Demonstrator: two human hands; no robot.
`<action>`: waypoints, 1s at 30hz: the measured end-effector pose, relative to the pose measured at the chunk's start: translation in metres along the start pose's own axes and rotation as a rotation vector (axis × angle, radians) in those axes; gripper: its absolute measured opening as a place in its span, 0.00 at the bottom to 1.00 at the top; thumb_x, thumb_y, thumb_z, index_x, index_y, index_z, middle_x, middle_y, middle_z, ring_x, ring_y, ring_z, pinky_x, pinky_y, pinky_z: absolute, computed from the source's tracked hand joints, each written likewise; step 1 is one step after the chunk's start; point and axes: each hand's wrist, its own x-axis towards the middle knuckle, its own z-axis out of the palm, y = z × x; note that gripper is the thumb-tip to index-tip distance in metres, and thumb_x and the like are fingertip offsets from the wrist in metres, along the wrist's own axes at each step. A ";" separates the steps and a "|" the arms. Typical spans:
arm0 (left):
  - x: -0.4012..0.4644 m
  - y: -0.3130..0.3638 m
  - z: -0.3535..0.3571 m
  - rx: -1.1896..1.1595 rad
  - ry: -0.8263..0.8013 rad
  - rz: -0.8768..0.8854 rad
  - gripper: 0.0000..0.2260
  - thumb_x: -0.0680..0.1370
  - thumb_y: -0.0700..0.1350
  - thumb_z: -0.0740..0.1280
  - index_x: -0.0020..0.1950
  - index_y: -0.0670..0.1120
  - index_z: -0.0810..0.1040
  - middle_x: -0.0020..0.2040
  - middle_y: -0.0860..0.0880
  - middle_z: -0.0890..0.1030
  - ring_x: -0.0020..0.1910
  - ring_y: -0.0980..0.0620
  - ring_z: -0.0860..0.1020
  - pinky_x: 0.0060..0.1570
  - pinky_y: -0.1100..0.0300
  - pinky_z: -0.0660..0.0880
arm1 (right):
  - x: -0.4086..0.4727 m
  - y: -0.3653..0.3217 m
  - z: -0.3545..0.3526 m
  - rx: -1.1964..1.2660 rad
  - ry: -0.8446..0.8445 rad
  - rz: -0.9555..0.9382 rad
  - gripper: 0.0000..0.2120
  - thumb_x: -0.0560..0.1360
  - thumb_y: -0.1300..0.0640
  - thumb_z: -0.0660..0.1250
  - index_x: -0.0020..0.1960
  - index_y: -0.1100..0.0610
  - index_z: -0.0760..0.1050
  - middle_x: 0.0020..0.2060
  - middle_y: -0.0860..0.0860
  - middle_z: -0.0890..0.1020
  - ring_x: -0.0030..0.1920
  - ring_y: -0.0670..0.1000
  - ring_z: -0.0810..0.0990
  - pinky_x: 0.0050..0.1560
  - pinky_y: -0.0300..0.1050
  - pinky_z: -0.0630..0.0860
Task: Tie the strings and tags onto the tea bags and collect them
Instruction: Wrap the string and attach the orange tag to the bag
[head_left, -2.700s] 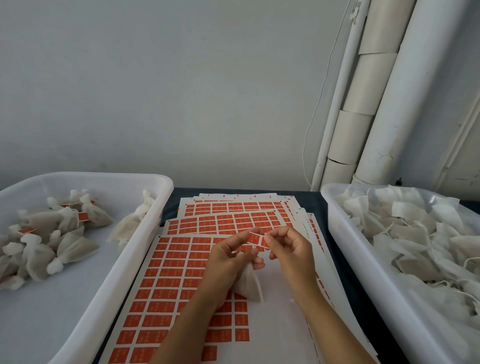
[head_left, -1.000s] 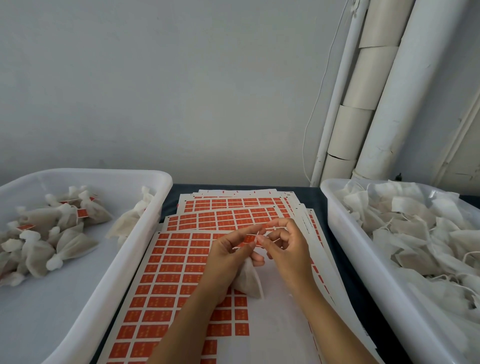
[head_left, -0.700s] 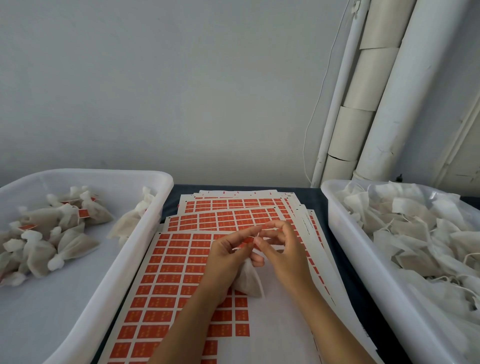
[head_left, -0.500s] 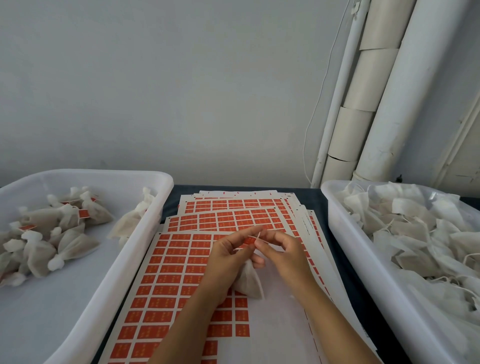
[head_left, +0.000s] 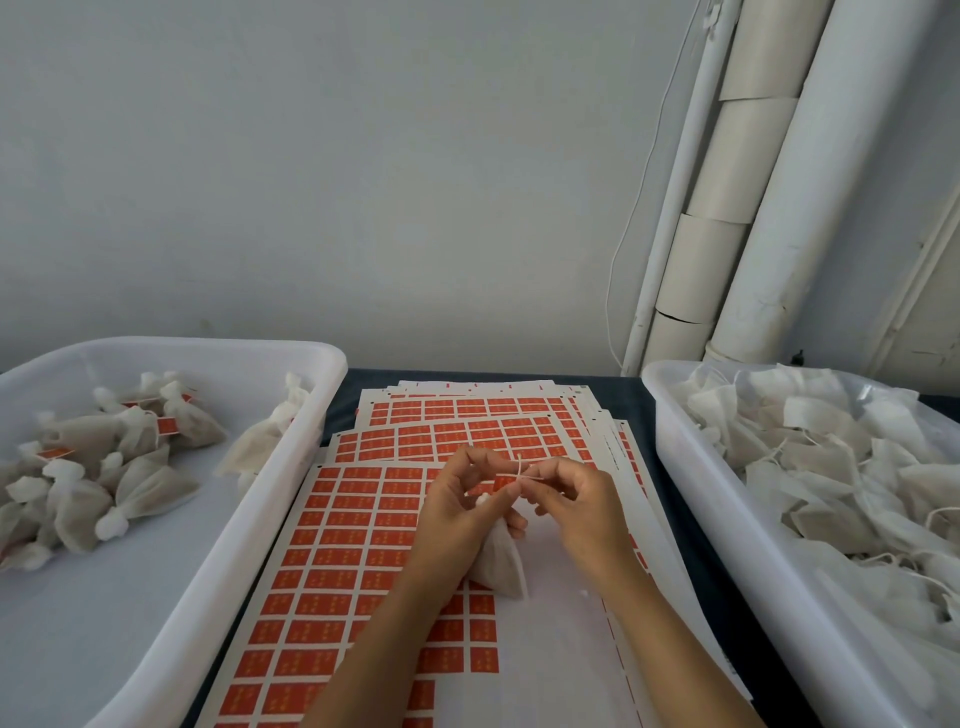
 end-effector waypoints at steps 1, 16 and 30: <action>0.000 -0.001 0.000 0.007 0.017 0.020 0.08 0.74 0.40 0.69 0.52 0.41 0.75 0.46 0.47 0.82 0.34 0.48 0.81 0.35 0.60 0.79 | 0.000 -0.001 0.000 -0.005 0.000 -0.003 0.04 0.71 0.53 0.71 0.41 0.46 0.77 0.37 0.41 0.81 0.37 0.42 0.80 0.36 0.26 0.74; 0.006 -0.007 -0.001 0.112 0.188 0.096 0.05 0.74 0.40 0.70 0.39 0.47 0.82 0.35 0.53 0.82 0.37 0.55 0.79 0.40 0.67 0.76 | -0.006 -0.010 0.002 -0.181 -0.007 -0.214 0.03 0.71 0.58 0.71 0.45 0.54 0.79 0.39 0.39 0.78 0.38 0.37 0.78 0.42 0.21 0.70; 0.005 -0.003 -0.002 0.034 0.099 0.110 0.02 0.73 0.41 0.70 0.41 0.45 0.83 0.36 0.52 0.83 0.38 0.57 0.79 0.41 0.68 0.75 | -0.008 -0.014 0.003 -0.112 0.023 -0.129 0.07 0.71 0.56 0.71 0.46 0.48 0.75 0.40 0.40 0.79 0.39 0.38 0.79 0.41 0.23 0.73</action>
